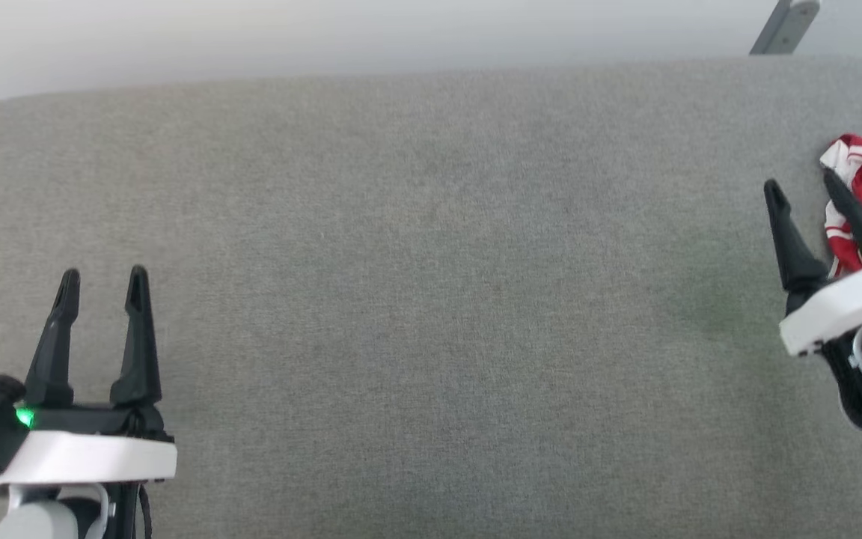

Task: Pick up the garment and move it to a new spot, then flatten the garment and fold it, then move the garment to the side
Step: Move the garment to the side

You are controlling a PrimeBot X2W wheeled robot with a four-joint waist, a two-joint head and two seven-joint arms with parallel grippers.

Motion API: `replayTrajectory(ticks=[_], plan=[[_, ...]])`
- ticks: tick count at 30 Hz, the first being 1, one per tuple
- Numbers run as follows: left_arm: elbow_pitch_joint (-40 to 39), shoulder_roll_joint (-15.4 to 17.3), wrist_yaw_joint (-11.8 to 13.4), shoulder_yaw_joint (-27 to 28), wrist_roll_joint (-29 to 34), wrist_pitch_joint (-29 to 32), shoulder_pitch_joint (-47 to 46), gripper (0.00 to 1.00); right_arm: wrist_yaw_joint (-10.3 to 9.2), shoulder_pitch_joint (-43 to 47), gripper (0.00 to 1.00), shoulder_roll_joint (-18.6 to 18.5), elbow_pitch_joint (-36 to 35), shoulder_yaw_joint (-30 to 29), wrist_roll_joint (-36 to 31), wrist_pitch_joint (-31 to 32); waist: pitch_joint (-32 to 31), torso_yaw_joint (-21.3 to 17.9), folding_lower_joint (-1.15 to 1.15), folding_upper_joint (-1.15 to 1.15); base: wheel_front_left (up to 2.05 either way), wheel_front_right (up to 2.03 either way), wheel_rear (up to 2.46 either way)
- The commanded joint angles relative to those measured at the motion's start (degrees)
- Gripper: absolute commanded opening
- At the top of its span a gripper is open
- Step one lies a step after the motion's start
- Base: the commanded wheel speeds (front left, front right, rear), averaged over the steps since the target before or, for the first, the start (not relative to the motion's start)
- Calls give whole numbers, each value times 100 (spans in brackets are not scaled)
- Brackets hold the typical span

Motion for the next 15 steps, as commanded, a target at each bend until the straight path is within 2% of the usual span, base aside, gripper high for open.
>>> replayTrajectory(ticks=[1, 15], plan=[[-1, -42, -9, 53, 51, -25, 131, 100, -15, 183, 100, 59, -120, -65, -57, -74, -138, 55, 0, 0, 0, 0, 0], [23, -156, -9, 369, -21, -26, 847, 100, -14, 1425, 100, 459, -1102, -457, -232, -290, -677, 182, 0, 0, 0, 0, 0]])
